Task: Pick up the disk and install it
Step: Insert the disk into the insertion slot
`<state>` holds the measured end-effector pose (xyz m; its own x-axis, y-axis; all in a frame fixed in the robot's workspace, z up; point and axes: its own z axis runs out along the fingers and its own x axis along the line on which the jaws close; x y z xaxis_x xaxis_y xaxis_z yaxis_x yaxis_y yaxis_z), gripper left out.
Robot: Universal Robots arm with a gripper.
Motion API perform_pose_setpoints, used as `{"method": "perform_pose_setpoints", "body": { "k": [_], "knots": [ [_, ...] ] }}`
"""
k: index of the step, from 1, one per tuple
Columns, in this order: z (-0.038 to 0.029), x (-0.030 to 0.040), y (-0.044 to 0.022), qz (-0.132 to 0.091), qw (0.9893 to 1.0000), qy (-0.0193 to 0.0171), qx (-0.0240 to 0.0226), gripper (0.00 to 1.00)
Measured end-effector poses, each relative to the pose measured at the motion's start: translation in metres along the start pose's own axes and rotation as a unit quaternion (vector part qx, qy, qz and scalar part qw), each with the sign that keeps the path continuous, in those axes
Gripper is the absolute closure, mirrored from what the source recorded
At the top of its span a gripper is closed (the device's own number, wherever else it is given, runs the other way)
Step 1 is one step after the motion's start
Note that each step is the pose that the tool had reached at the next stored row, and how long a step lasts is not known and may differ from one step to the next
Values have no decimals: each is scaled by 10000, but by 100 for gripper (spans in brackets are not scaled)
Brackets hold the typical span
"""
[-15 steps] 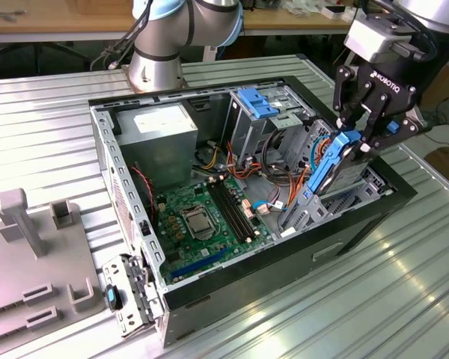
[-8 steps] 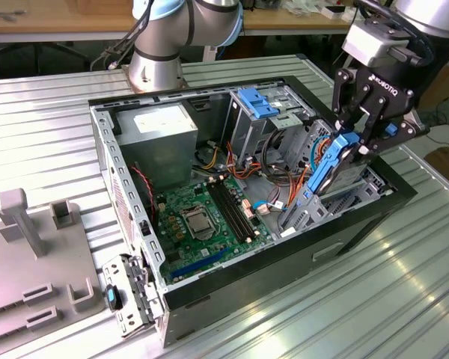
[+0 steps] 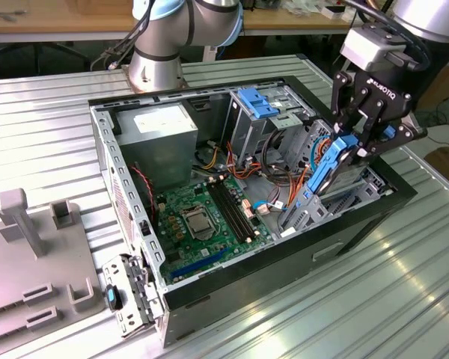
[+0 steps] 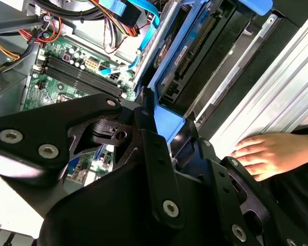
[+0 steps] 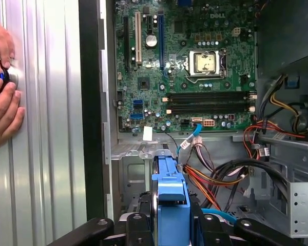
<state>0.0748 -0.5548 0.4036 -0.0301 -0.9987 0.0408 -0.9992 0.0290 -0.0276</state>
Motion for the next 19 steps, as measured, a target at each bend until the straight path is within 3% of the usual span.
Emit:
{"method": "perform_pose_setpoints", "body": {
  "k": [19],
  "knots": [
    [102, 7, 2, 0, 10000, 0, 0, 63]
  ]
}}
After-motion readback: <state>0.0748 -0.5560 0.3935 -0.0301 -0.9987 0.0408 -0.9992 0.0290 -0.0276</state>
